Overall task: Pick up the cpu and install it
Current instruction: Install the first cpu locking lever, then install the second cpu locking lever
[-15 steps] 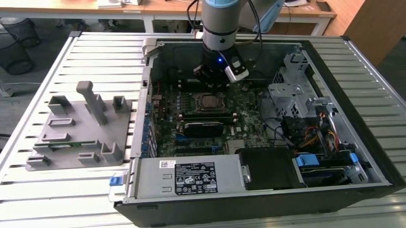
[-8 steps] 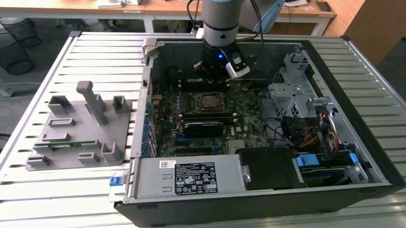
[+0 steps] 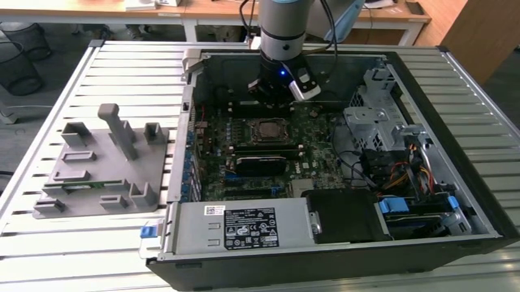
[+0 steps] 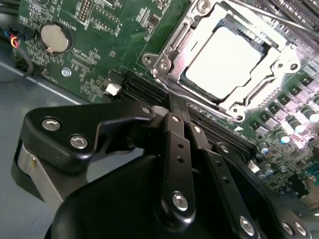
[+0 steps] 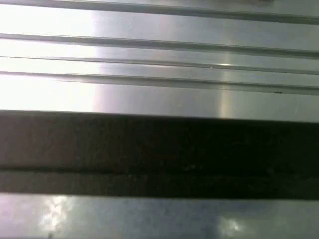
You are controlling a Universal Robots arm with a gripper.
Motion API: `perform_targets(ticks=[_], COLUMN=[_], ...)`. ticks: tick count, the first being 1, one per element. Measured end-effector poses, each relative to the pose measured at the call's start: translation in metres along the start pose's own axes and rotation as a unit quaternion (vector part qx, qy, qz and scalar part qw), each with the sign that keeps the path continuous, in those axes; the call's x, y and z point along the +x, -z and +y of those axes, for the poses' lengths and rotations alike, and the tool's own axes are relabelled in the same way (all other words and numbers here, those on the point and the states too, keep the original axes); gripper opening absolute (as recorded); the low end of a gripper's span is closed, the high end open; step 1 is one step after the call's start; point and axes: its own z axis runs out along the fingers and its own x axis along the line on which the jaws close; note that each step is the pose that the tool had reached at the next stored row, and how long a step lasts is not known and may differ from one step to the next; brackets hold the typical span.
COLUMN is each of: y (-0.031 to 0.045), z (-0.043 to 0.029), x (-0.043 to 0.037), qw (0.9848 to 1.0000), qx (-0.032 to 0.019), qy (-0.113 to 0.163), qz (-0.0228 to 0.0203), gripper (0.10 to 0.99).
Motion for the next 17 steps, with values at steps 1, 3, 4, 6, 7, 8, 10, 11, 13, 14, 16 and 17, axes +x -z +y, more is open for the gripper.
perform_targets(ticks=[1,3,4,6,7,8,10,11,13,14,16,17], y=[0.0000,0.0001,0.0001,0.0002,0.0002,0.0003,0.0003,0.0003,0.0004,0.0004,0.0005,0.0005], z=[-0.0001,-0.0007,-0.0010,-0.0020,-0.0026,-0.0031,-0.0037,-0.0040,-0.0045,-0.0048,-0.0054,-0.0058], x=[-0.0001,-0.0002,-0.0002,-0.0004,-0.0004,-0.0005,-0.0007,-0.0008,-0.0009,-0.0010,-0.0012,-0.0013], qw=[1.0000,1.0000,1.0000,1.0000,1.0000,1.0000,1.0000,1.0000,1.0000,1.0000,1.0000,1.0000], qx=[0.0002,0.0004,0.0005,0.0005,0.0005,0.0005,0.0004,0.0004,0.0005,0.0005,0.0006,0.0006], qy=[0.000,0.000,0.000,0.000,0.000,0.000,0.000,0.000,0.000,0.000,0.000,0.000], qz=[0.0000,0.0000,0.0000,0.0000,0.0000,0.0000,0.0000,0.0000,0.0000,0.0000,0.0000,0.0000], gripper=[0.106,0.106,0.106,0.106,0.106,0.106,0.106,0.106,0.106,0.106,0.106,0.106])
